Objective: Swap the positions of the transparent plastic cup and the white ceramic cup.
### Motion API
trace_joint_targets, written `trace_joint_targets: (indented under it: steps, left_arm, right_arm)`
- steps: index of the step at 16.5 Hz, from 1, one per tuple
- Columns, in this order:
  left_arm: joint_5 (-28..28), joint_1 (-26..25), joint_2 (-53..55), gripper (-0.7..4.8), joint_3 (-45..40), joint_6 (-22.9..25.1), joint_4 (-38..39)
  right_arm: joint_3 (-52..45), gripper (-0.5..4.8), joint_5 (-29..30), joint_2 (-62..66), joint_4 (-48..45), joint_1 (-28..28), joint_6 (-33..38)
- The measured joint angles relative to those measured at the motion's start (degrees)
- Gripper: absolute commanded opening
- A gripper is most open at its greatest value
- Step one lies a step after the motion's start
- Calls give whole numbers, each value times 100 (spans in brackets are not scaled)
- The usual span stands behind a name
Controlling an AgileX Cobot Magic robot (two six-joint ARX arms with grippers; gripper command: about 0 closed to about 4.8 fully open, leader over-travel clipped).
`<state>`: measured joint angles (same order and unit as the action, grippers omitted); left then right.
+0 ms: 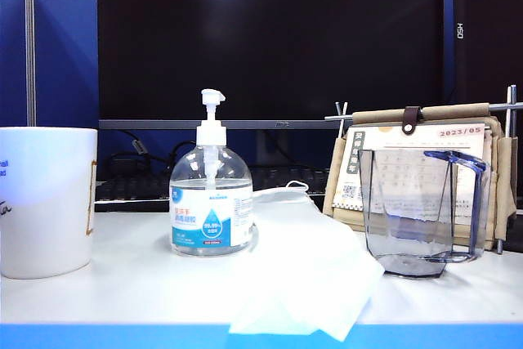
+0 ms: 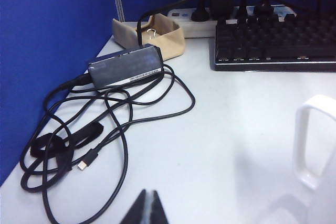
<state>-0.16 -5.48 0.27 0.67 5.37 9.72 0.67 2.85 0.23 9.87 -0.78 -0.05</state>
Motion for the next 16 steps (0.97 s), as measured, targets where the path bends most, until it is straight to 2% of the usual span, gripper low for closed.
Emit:
trace_joint_targets:
  steps: [3,5,7,8,9,10,11,12,14,15,16]
  left_arm:
    - [11,0,0,-3,0,-2,0]
    - [13,0,0,-3,0,-28,0]
    - [13,0,0,-2,0,-415,0]
    - [13,0,0,30,0,-678,0]
    - [15,0,0,124,-2,-1204,-4]
    - [79,0,0,201,0,-1746,-7]
    - [315,-2,0,211,-2,-2173,-31]
    - [649,-2,0,211,-2,-2356,-81]
    - [1611,0,0,215,-2,-2761,-164]
    - [1840,0,0,215,9,-2887,-140]
    - [2090,0,0,216,24,-2966,-96]
  right_arm:
    - [-9,-1,120,0,-13,-2,33]
    - [-11,-1,299,0,-37,-2,439]
    - [-13,0,326,0,-52,-7,916]
    - [-15,1,326,0,-63,-7,1156]
    - [-15,28,339,0,-127,-7,1587]
    - [-15,100,400,0,-223,-7,1965]
    - [-15,131,570,0,-358,-7,2173]
    - [-15,132,804,0,-461,-7,2229]
    - [2,149,1797,0,-656,-7,2299]
    - [13,175,2155,0,-649,-9,2450]
    - [13,181,2389,0,-555,-15,2625]
